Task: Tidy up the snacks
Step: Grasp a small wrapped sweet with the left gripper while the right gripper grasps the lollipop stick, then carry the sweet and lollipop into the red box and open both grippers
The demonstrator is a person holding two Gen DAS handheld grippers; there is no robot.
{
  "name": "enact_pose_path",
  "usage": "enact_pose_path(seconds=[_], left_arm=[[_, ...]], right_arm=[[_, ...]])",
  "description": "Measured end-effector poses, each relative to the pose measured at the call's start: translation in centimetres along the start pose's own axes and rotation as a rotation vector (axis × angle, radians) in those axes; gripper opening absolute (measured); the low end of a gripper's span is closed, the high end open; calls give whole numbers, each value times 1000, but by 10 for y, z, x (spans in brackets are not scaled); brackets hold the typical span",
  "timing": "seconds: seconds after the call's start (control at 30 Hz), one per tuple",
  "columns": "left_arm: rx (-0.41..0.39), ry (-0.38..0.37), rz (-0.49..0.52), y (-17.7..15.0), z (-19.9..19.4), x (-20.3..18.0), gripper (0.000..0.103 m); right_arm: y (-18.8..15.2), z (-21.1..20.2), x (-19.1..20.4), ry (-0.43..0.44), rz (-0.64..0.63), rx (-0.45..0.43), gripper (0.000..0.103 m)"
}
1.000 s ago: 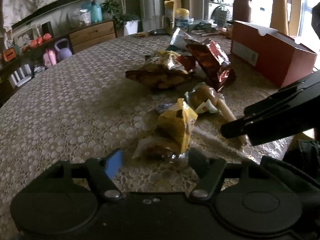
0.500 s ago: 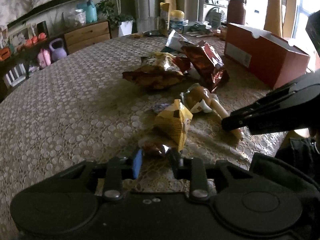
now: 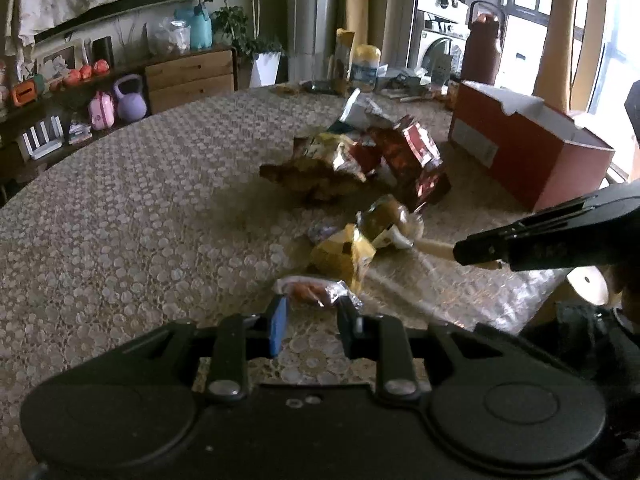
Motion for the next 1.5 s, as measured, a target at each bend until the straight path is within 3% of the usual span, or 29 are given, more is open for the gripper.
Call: enact_pose_path(seconds=[0.33, 0.9, 1.07, 1.5], left_arm=[[-27, -3, 19, 9, -14, -13, 24], [-39, -33, 47, 31, -13, -27, 24], [-68, -55, 60, 56, -12, -35, 24], [-172, -103, 140, 158, -2, -85, 24]], right_arm=[[-11, 3, -7, 6, -1, 35, 11], [31, -34, -37, 33, 81, -117, 10], [48, -57, -44, 35, 80, -179, 10], [91, -101, -93, -13, 115, -293, 10]])
Point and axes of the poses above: each gripper's, at about its wrist camera, not at the fingertips, and z roughly the way its jaws point, x to its left, y to its top, the point moved 1 cm from there along z, roughly the way its jaws point, and after that the axes turned 14 degrees about z, right-handed, at the moved point
